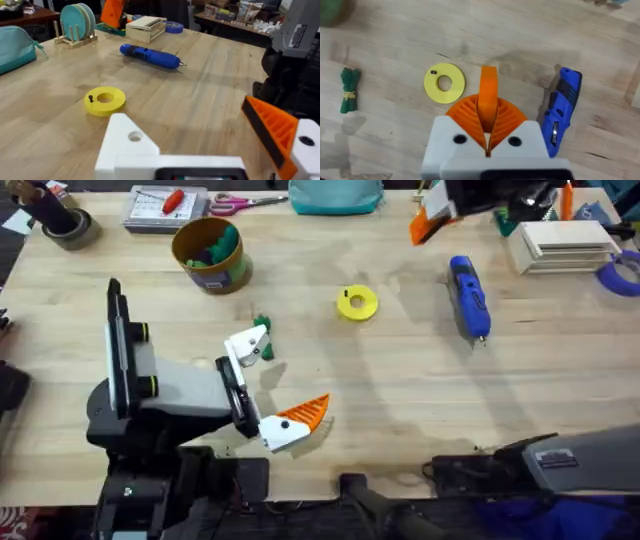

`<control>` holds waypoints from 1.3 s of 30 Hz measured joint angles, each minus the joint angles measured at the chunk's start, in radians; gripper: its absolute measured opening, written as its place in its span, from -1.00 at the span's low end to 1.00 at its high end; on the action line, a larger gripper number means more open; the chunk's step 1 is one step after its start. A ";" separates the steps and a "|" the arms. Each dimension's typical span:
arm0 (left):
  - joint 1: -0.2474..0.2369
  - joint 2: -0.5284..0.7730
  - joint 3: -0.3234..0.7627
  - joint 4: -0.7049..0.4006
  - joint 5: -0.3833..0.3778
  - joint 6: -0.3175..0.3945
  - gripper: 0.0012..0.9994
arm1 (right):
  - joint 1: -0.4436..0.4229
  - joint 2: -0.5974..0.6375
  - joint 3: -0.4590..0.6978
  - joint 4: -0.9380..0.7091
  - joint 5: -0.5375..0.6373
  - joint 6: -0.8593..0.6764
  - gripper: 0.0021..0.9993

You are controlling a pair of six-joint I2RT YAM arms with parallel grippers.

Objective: Pick up the gripper from the table and insert it into the empty holder that is missing its gripper. Then pick up a screw, insert it into the mounting hole, and use the screwdriver to tighten it. Finally, clean up the table by picking up the vegetable and placing it into the bucket.

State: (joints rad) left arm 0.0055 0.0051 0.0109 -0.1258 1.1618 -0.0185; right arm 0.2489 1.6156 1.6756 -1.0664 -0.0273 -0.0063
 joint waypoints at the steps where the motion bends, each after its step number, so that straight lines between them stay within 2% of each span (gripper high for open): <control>1: 0.000 0.000 0.000 0.000 0.000 0.000 0.97 | 0.000 -0.014 0.000 0.000 0.000 0.000 -0.98; 9: 0.000 0.000 0.000 0.000 0.000 0.000 0.97 | 0.000 -0.111 0.000 0.043 -0.008 0.019 -0.98; 13: 0.000 0.000 0.000 0.000 0.000 0.000 0.97 | 0.000 -0.155 -0.013 0.103 -0.073 0.027 -0.98; 24: 0.000 0.000 0.000 0.000 0.000 0.000 0.97 | 0.000 -0.187 -0.221 0.342 -0.362 0.063 -0.98; 31: 0.000 0.000 0.000 0.000 0.000 0.000 0.97 | 0.000 -0.186 -0.342 0.540 -0.592 0.091 -0.98; 39: 0.000 0.000 0.000 0.000 0.000 0.000 0.97 | 0.000 -0.186 -0.467 0.885 -0.809 0.236 -0.98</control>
State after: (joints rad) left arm 0.0055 0.0054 0.0109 -0.1261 1.1619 -0.0185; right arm 0.2489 1.4292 1.2085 -0.1812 -0.8364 0.2293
